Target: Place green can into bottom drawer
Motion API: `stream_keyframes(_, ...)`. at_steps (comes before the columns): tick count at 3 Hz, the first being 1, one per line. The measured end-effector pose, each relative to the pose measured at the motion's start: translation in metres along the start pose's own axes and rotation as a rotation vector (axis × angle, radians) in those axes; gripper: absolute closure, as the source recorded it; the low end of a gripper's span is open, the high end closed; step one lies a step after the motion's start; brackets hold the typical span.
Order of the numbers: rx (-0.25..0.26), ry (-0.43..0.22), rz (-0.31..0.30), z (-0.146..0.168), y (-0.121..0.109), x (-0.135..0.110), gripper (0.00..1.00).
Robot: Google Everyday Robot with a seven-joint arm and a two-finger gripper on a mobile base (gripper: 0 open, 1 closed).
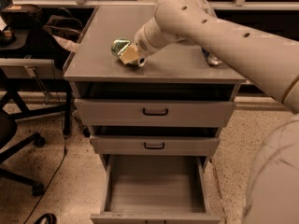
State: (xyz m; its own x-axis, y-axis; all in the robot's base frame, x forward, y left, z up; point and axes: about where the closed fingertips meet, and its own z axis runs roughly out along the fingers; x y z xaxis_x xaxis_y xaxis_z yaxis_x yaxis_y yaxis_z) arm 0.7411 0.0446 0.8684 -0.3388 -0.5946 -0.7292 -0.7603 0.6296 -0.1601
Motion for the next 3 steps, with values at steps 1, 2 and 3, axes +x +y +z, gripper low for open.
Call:
stream_keyframes(1, 0.027, -0.081, 0.003, -0.048, 0.002, 0.003, 1.0)
stream_keyframes(2, 0.08, -0.131, 0.059, -0.092, 0.008, 0.029, 1.0)
stream_keyframes(3, 0.14, -0.176, 0.115, -0.113, 0.024, 0.061, 1.0)
